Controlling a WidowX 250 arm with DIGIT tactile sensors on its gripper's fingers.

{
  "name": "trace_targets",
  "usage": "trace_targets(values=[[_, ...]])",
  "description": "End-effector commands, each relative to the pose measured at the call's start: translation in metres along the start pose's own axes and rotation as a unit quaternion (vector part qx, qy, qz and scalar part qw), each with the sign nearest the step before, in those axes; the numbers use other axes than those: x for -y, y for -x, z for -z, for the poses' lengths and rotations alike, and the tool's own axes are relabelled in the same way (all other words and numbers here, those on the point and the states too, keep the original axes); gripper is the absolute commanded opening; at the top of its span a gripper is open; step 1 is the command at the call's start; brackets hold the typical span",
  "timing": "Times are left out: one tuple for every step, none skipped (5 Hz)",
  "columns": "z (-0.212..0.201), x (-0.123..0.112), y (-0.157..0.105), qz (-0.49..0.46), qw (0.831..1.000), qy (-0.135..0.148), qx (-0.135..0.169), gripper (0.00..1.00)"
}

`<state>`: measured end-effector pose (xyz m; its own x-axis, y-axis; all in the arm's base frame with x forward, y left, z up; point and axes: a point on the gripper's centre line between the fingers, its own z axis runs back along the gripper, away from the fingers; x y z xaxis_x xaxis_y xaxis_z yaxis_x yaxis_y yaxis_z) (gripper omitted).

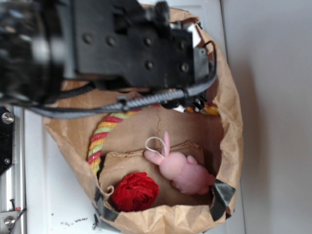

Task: Grab the rock.

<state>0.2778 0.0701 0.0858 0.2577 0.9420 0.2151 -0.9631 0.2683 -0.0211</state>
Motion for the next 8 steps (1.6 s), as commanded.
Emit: trace_targets(values=[[0.020, -0.004, -0.008, -0.080, 0.996, -0.005, 0.023, 1.00], [0.020, -0.005, -0.012, -0.085, 0.996, -0.008, 0.020, 1.00], [0.019, -0.007, -0.022, -0.098, 0.995, -0.008, 0.018, 1.00], [0.021, -0.009, -0.032, -0.115, 0.993, -0.014, 0.017, 1.00], [0.024, -0.013, -0.037, -0.138, 0.990, -0.015, 0.034, 1.00], [0.082, -0.044, -0.068, -0.146, 0.988, -0.018, 0.049, 1.00], [0.035, -0.018, -0.033, -0.146, 0.987, -0.032, 0.054, 1.00], [0.045, -0.021, -0.031, -0.127, 0.988, -0.042, 0.075, 1.00]])
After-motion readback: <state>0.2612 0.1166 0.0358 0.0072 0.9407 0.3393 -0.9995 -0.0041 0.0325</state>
